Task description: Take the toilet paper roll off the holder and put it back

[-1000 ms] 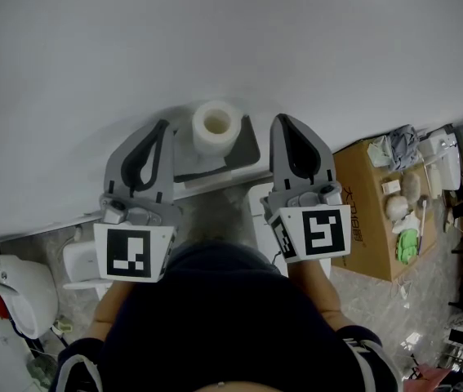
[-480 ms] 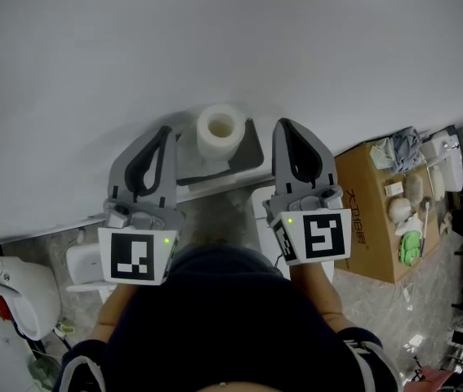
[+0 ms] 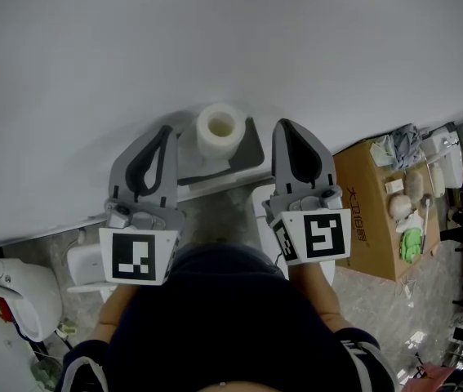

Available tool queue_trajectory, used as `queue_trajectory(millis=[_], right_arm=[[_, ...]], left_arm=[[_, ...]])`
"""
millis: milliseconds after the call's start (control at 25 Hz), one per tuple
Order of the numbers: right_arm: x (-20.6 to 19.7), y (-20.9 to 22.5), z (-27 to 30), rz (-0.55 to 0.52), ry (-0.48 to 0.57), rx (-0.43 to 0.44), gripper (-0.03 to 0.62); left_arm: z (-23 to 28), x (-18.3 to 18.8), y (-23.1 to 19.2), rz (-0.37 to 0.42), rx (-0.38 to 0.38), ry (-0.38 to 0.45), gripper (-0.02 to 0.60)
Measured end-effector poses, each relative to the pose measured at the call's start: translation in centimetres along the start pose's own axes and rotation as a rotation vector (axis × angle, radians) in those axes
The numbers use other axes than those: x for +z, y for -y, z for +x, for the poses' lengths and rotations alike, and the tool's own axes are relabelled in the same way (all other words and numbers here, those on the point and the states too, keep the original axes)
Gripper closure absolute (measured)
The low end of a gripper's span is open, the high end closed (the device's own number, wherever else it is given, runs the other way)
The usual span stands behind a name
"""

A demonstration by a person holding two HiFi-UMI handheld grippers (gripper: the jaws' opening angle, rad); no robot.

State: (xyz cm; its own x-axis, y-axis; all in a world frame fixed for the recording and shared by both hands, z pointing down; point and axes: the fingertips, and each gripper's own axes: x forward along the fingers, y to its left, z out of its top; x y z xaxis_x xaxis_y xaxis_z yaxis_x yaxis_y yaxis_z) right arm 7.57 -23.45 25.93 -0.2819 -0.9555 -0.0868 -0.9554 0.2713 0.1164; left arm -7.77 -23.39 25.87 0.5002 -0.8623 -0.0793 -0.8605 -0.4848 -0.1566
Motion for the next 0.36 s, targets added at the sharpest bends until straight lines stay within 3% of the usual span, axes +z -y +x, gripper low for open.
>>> queue_trajectory(millis=[360], right_arm=[[0.12, -0.14, 0.20, -0.003, 0.003, -0.019, 0.579]], left_arm=[[0.27, -0.01, -0.34, -0.008, -0.014, 0.010, 0.583]])
